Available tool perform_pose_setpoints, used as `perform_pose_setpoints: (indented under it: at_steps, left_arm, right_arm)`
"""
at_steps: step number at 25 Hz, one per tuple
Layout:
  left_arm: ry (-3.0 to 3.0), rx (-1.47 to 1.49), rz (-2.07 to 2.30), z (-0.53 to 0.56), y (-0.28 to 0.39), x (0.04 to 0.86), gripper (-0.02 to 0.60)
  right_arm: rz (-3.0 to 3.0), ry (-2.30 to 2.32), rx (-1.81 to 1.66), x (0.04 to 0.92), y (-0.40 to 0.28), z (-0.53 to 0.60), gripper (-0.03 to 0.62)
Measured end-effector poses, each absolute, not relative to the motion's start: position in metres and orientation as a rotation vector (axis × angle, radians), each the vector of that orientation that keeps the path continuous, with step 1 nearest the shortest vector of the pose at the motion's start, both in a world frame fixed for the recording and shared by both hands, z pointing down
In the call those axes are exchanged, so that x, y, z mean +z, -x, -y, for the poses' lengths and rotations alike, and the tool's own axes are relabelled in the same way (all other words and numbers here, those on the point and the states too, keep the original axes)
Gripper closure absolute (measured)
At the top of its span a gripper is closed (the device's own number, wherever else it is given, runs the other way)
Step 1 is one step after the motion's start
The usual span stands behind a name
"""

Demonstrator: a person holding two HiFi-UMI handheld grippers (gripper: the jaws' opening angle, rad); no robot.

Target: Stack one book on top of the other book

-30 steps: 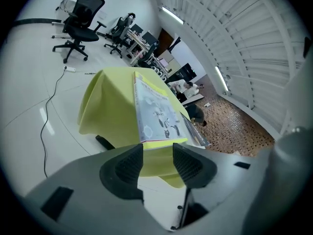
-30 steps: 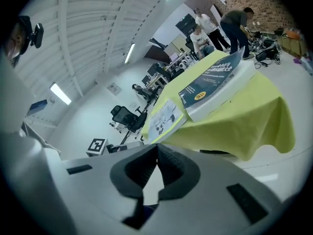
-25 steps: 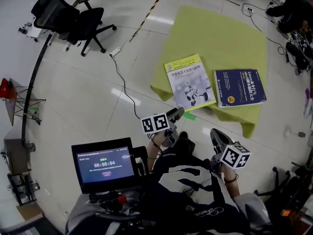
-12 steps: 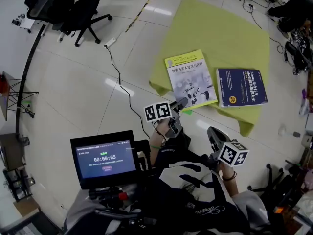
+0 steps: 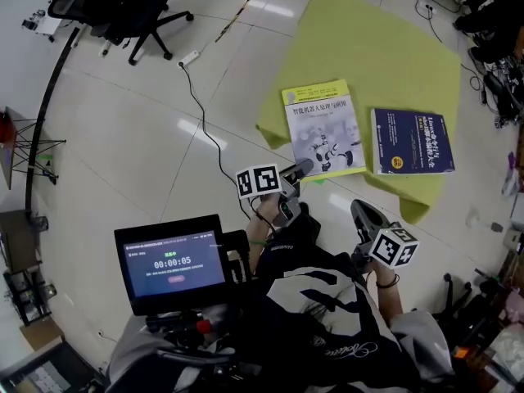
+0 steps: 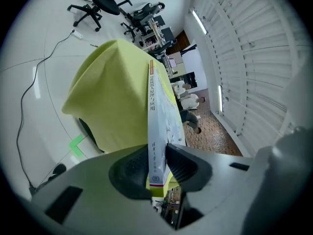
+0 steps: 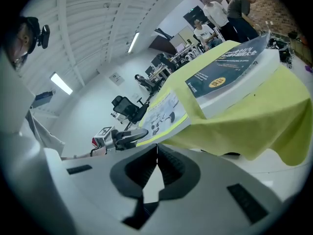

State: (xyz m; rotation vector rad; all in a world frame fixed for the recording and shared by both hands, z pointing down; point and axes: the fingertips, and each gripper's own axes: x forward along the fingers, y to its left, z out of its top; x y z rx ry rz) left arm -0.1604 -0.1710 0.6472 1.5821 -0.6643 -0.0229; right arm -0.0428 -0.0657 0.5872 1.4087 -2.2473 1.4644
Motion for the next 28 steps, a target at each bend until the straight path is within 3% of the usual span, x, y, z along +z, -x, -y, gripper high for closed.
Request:
perform_pose_setpoints:
  at_steps: [3, 5, 13, 23, 28]
  left_arm:
    - [-1.599, 0.003, 0.654, 0.161, 0.171, 0.646, 0.482]
    - [-1.609, 0.024, 0.65, 0.154, 0.181, 0.646, 0.482]
    - [-1.627, 0.089, 0.643, 0.135, 0.213, 0.652, 0.482]
    - [-1.623, 0.126, 0.649, 0.128, 0.22, 0.656, 0.482]
    - [-1.633, 0.152, 0.664, 0.128, 0.22, 0.658, 0.481]
  right_arm:
    - [2.276, -1.368, 1.499, 0.596, 0.04, 0.068, 0.595]
    - [2.294, -1.316, 1.528, 0.601, 0.043, 0.072, 0.46]
    - [2.299, -1.178, 1.632, 0.634, 0.06, 0.099, 0.369]
    - [2.305, -1.02, 1.804, 0.664, 0.099, 0.137, 0.35]
    - [2.292, -1.026, 1.756, 0.671, 0.112, 0.142, 0.388]
